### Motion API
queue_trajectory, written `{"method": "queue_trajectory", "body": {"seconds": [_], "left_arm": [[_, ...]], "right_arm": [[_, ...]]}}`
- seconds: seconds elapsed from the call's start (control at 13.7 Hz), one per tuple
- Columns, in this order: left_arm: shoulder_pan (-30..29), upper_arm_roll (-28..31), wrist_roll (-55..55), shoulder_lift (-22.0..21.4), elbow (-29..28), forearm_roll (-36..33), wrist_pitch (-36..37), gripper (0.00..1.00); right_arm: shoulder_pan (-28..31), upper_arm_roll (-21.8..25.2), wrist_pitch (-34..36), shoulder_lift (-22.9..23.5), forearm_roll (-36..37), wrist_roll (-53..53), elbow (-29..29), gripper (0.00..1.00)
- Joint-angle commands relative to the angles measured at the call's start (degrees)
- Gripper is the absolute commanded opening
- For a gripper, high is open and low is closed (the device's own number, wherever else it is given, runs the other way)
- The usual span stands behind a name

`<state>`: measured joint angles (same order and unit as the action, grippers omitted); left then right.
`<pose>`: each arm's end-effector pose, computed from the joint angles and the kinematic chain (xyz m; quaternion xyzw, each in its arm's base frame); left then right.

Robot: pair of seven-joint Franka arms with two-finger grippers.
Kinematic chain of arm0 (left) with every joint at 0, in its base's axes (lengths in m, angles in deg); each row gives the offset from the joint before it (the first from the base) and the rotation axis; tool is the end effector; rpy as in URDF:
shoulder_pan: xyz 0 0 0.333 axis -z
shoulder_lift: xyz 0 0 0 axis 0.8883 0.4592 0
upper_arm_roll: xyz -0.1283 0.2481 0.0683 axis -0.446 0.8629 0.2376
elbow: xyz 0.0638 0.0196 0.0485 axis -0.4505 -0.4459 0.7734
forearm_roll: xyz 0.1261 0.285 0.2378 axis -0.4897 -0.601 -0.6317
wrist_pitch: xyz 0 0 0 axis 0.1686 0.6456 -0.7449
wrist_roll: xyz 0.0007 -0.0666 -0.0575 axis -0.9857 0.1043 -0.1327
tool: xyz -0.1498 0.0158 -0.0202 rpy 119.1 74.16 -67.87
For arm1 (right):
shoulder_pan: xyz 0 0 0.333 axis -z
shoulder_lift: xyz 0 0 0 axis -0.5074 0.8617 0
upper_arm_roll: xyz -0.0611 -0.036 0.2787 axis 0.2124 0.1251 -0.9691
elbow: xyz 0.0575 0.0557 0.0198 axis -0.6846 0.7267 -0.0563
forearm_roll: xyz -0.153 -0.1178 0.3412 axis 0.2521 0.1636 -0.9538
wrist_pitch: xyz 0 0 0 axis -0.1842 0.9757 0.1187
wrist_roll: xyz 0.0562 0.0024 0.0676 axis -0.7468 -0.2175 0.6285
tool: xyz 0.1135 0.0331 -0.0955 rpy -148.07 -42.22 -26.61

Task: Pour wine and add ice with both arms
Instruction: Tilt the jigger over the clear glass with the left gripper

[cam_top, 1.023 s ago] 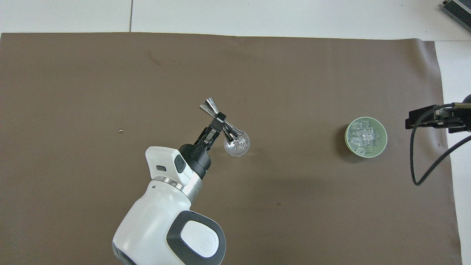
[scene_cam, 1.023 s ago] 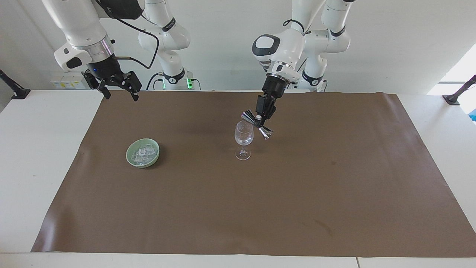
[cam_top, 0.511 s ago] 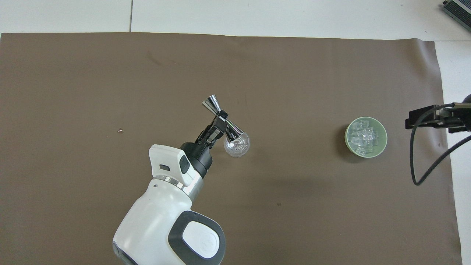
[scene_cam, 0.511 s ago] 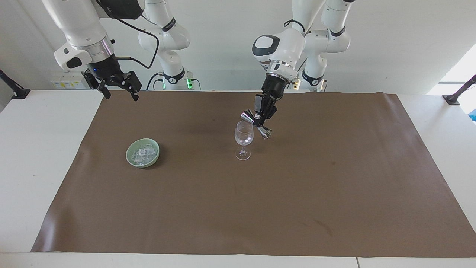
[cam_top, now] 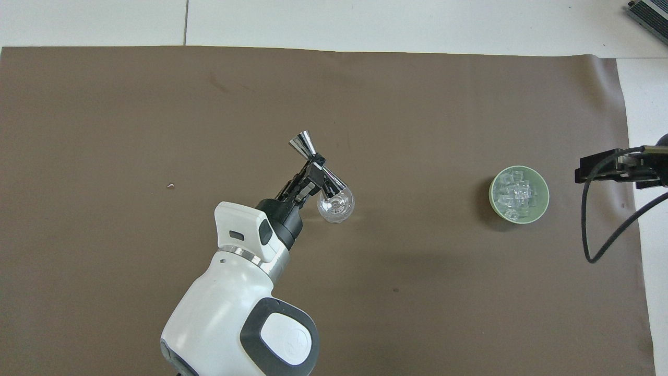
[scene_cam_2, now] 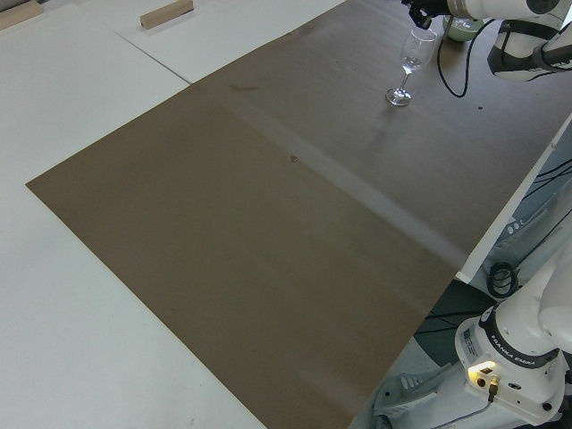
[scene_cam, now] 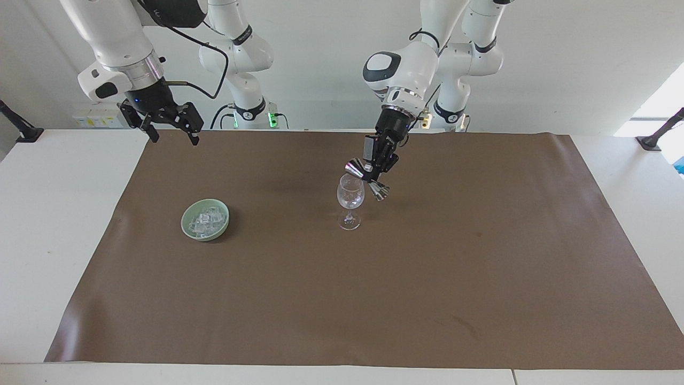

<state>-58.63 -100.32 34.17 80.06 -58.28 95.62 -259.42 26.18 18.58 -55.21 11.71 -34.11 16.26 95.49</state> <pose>0.4610 -0.3637 0.4276 0.8147 0.2708 0.3313 0.3914 0.5405 -0.0109 0.5570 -0.9985 0.0547 -0.0012 0.0026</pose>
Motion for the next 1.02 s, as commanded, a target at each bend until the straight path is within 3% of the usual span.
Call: {"method": "queue_trajectory", "body": {"seconds": [0.0,0.37,0.95], "left_arm": [[0.0,0.0,0.63,0.5,-0.39,-0.52,-1.16,0.0],[-0.08,0.0,0.55,0.5,-1.18,4.13,-1.07,0.0],[0.36,0.26,-0.33,0.5,0.4,18.01,-0.72,0.0]], "right_arm": [[0.36,-0.11,0.32,-1.31,-1.09,-0.52,1.32,1.0],[0.36,-0.11,0.32,-1.31,-1.09,-0.52,1.32,1.0],[0.36,-0.11,0.32,-1.31,-1.09,-0.43,1.32,1.0]]}}
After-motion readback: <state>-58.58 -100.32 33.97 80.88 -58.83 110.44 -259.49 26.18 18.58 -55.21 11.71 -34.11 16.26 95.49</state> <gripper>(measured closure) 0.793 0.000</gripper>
